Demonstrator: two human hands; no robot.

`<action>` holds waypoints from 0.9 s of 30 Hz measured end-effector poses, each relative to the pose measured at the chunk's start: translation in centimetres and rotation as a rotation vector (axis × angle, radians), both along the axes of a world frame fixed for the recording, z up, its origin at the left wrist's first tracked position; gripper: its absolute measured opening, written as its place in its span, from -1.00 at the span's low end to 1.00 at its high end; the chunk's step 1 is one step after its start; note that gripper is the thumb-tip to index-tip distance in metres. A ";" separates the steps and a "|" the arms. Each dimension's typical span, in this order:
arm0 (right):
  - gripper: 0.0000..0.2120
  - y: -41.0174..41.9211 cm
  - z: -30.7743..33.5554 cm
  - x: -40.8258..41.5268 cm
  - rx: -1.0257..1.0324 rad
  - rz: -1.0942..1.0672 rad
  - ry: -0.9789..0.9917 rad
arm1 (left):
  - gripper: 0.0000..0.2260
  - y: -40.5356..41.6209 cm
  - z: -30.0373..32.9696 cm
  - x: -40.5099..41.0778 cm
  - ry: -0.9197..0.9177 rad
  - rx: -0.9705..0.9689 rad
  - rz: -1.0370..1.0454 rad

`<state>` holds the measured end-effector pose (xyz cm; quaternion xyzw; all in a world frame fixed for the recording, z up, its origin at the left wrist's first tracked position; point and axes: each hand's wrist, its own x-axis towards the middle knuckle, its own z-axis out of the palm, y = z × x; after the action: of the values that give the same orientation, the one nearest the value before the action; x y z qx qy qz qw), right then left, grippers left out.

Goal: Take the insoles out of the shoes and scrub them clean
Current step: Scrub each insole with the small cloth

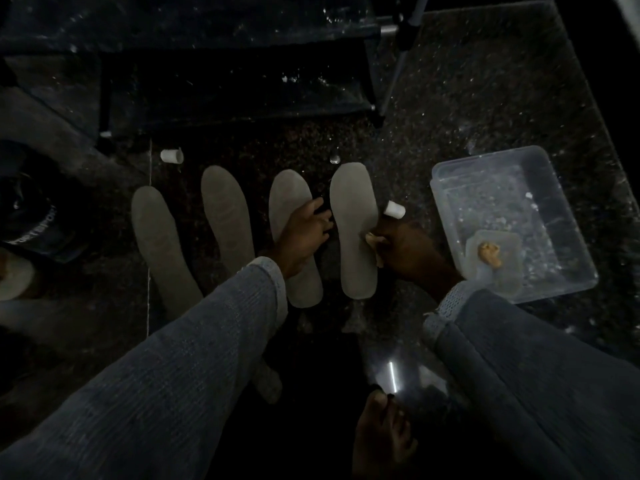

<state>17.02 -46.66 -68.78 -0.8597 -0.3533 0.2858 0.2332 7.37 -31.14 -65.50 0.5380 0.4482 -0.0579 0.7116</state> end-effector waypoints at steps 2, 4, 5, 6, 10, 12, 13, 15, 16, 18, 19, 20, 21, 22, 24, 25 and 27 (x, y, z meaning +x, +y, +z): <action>-0.79 0.1 0.0 -0.1 -0.038 0.019 -0.013 | -0.56 0.3 -0.3 -0.5 -0.017 -0.017 0.037; -0.84 -0.1 0.3 -0.4 -0.036 0.002 -0.038 | -0.61 0.8 -0.4 -1.3 -0.043 -0.042 0.096; -0.87 -0.2 0.4 -0.5 -0.031 -0.013 -0.040 | -0.63 1.1 -0.5 -1.8 -0.032 -0.027 0.116; -0.89 -0.2 0.6 -0.6 -0.037 -0.019 -0.056 | -0.63 1.6 -0.8 -2.3 -0.019 0.015 0.124; -0.79 0.5 1.1 -1.2 -0.034 -0.095 -0.013 | -0.62 2.5 -0.7 -4.8 0.101 0.270 0.062; -0.72 1.5 1.4 -2.1 0.054 -0.147 0.084 | -0.66 2.9 -0.9 -6.2 0.171 0.347 0.054; -0.69 2.1 1.4 -2.9 0.077 -0.178 0.115 | -0.68 3.2 -0.9 -6.7 0.199 0.377 0.040; -0.64 3.4 1.4 -4.2 0.094 -0.257 0.203 | -0.71 3.4 -1.0 -7.4 0.245 0.432 -0.012; -0.64 4.1 1.5 -4.9 0.087 -0.284 0.262 | -0.71 3.6 -1.3 -7.7 0.269 0.454 -0.036; -0.61 5.2 1.1 -5.7 0.074 -0.264 0.317 | -0.73 3.7 -1.9 -8.0 0.318 0.482 -0.038; -0.58 5.6 0.7 -6.0 0.058 -0.233 0.309 | -0.75 3.5 -2.2 -8.1 0.334 0.476 -0.019; -0.58 5.9 0.3 -6.1 0.036 -0.208 0.295 | -0.77 3.5 -2.4 -8.0 0.336 0.447 0.014; -0.60 6.3 0.1 -6.4 0.015 -0.187 0.286 | -0.78 3.5 -2.6 -8.0 0.344 0.405 0.032; -0.64 6.6 -0.1 -6.6 -0.007 -0.161 0.272 | -0.81 3.4 -2.8 -8.0 0.351 0.380 0.035; -0.67 7.2 -0.4 -7.2 -0.044 -0.109 0.234 | -0.84 3.0 -3.2 -8.1 0.358 0.430 0.047; -0.64 7.4 -0.5 -7.4 -0.059 -0.101 0.217 | -0.82 2.8 -3.3 -8.1 0.345 0.434 0.073; -0.64 7.9 -0.5 -7.8 -0.069 -0.113 0.220 | -0.79 2.3 -4.0 -8.2 0.302 0.387 0.095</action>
<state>9.26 -38.74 -69.28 -0.8491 -0.2667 0.3768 0.2566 -0.87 -28.79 -69.48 0.6279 0.5769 -0.0168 0.5221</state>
